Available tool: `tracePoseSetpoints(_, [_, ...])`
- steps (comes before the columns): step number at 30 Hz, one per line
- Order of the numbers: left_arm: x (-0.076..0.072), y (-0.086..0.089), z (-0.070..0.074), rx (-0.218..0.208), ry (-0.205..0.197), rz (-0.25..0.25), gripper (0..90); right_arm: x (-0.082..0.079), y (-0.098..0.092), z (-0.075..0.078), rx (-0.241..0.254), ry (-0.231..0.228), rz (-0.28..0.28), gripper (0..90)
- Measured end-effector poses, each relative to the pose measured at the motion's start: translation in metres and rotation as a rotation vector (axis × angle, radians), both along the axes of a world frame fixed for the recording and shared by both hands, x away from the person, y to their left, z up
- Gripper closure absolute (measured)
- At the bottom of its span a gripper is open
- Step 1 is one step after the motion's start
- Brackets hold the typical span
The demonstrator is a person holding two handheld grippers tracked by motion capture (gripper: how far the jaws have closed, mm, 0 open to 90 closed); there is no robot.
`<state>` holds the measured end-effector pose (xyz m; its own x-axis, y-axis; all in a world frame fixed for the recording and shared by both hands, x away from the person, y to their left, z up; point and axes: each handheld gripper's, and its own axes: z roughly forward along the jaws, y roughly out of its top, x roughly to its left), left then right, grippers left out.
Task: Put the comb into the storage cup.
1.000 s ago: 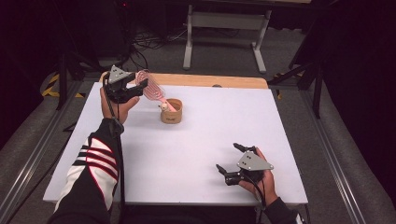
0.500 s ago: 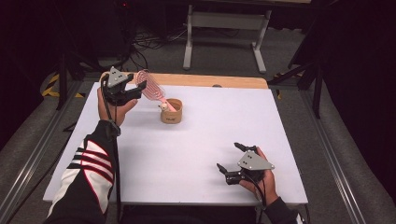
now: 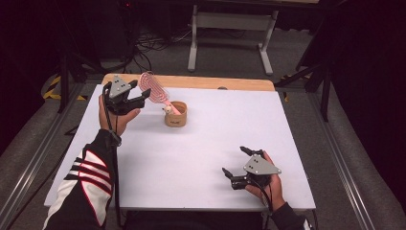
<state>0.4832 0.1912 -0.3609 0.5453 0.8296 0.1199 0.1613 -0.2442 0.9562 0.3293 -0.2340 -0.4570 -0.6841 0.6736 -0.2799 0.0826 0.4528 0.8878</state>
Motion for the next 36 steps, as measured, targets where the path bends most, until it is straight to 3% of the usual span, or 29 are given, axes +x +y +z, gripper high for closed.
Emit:
tracePoseSetpoints(3, [-0.005, 0.000, -0.002, 0.022, -0.020, -0.007, 41.6, 0.000, 0.001, 0.000, -0.002, 0.000, 0.000, 7.2])
tracePoseSetpoints(11, [-0.020, 0.001, -0.018, 0.043, -0.026, -0.033, 40.3, -0.001, 0.001, 0.001, 0.008, 0.005, 0.000, 7.2])
tracePoseSetpoints(21, [-0.037, 0.000, -0.035, 0.021, -0.031, -0.063, 39.8, 0.000, 0.001, 0.001, 0.006, 0.006, -0.002, 7.2])
tracePoseSetpoints(36, [-0.052, -0.004, -0.043, 0.012, -0.045, -0.085, 34.1, -0.001, 0.001, 0.001, 0.004, 0.007, -0.003, 7.2])
